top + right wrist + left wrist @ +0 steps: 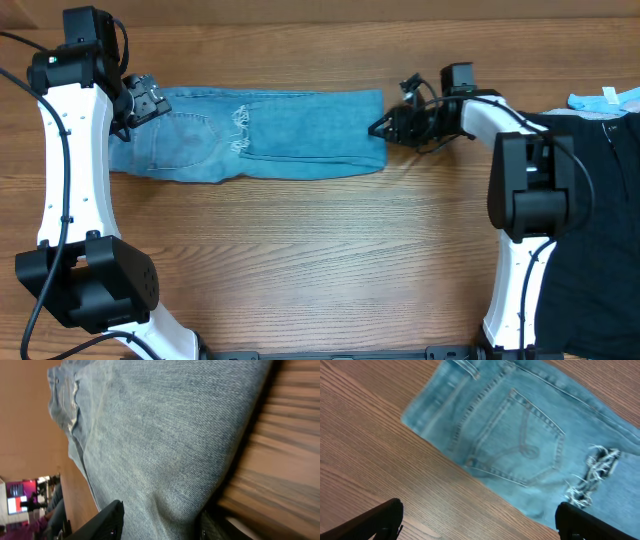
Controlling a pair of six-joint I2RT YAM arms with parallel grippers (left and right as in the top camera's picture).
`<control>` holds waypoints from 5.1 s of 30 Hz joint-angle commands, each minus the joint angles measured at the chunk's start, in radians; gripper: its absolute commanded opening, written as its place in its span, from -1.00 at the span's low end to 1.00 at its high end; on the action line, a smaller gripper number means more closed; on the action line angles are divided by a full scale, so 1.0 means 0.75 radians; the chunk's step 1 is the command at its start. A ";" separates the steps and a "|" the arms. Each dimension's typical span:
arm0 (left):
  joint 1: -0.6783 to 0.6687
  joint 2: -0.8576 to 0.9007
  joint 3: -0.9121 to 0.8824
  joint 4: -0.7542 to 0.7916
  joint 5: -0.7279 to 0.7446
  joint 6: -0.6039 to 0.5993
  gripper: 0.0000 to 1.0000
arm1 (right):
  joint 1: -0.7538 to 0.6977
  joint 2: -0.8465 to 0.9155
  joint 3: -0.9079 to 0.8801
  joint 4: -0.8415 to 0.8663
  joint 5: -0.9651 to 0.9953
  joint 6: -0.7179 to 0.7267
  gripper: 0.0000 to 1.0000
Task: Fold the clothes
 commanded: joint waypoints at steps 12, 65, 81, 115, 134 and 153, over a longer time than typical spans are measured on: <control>0.002 0.005 -0.002 0.002 -0.018 -0.003 1.00 | 0.093 0.003 -0.031 0.105 0.174 0.155 -0.19; 0.002 0.005 -0.002 0.002 -0.018 -0.003 1.00 | 0.610 -0.093 0.858 -0.224 0.614 0.677 -0.92; 0.002 0.005 -0.002 0.002 -0.018 -0.003 1.00 | 0.772 0.074 0.880 0.258 0.502 0.722 0.10; 0.002 0.005 -0.002 0.002 -0.018 -0.003 1.00 | 0.554 -0.251 0.132 0.387 0.261 0.572 -0.92; 0.002 0.005 -0.002 0.002 -0.018 -0.003 1.00 | 0.748 0.061 0.189 0.852 0.308 0.658 -0.92; 0.002 0.005 -0.002 0.002 -0.018 -0.003 1.00 | 0.222 -0.212 -0.238 -0.079 0.625 0.093 -0.92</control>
